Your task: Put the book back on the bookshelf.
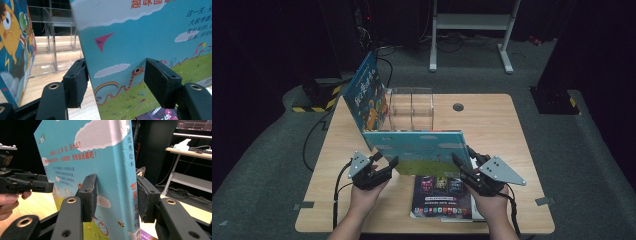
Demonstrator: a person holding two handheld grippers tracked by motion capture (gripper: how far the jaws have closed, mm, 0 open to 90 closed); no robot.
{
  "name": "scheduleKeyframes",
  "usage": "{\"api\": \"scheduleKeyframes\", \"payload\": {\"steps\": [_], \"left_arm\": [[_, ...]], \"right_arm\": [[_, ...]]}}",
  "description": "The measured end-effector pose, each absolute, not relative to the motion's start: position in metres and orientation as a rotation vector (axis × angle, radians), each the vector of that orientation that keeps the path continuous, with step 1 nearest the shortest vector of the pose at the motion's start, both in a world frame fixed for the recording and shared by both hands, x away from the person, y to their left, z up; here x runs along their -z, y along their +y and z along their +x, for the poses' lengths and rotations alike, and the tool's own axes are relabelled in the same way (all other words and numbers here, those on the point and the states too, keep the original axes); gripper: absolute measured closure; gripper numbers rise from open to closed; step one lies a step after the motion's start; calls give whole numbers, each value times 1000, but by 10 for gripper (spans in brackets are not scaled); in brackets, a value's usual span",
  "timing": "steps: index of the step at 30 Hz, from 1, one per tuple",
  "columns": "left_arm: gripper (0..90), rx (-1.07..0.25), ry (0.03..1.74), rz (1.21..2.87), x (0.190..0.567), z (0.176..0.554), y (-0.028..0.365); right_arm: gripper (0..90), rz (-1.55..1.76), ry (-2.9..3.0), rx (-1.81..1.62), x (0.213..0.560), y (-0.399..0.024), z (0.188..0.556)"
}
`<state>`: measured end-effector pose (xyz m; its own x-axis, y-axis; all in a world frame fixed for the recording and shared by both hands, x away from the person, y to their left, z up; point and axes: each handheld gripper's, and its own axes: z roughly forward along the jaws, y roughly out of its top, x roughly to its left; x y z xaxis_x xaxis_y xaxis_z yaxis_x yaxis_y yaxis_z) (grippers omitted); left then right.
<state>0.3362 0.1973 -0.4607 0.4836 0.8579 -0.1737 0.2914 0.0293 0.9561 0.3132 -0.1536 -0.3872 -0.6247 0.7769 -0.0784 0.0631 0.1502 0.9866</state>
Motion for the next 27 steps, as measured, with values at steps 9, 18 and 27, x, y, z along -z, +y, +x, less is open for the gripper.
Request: {"api": "scheduleKeyframes", "payload": {"steps": [9,18,27], "left_arm": [[357,-596,1062,1506,462,338,195],[374,-596,1090,1496,462,340,194],[412,-580,1083,1498,464,343,194]], "right_arm": [[610,775,1846,-1549,388,-159,312],[651,744,1860,-1547,388,-160,310],[809,672,1931,-1653,389,-163,303]]}}
